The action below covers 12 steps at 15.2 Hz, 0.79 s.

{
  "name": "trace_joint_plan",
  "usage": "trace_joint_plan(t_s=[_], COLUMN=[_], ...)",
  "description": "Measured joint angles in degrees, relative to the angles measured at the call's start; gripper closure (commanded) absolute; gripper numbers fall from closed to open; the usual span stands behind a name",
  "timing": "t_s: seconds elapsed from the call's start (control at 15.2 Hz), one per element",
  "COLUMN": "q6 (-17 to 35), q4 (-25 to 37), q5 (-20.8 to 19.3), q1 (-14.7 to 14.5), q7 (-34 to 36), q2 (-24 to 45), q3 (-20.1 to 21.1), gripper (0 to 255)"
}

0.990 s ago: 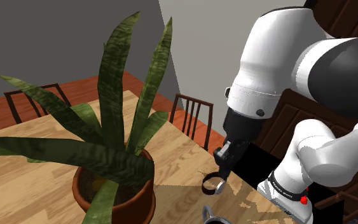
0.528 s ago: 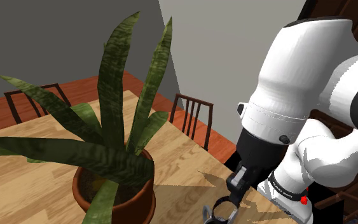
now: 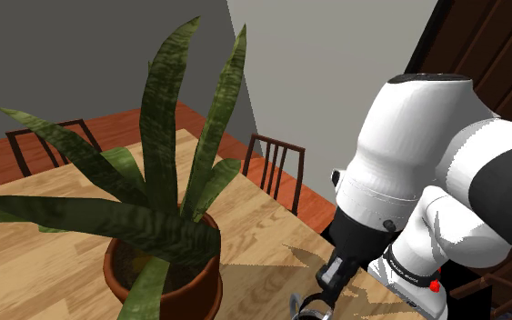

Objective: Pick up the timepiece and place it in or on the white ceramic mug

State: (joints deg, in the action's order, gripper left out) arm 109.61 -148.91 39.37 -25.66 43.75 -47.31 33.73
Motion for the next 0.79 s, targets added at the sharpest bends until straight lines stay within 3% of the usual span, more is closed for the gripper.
trace_joint_plan(t_s=[0.33,0.73,0.79], q6=[4.06,4.79,4.79], q4=[-2.97,-3.51,-3.51], q5=[1.92,2.26,2.26], q1=[-0.39,-0.45,-0.45], q7=[-1.06,-1.31,-1.31], q2=[1.12,1.33,1.33], q3=[2.0,2.3,2.3], gripper=[255,255,0])
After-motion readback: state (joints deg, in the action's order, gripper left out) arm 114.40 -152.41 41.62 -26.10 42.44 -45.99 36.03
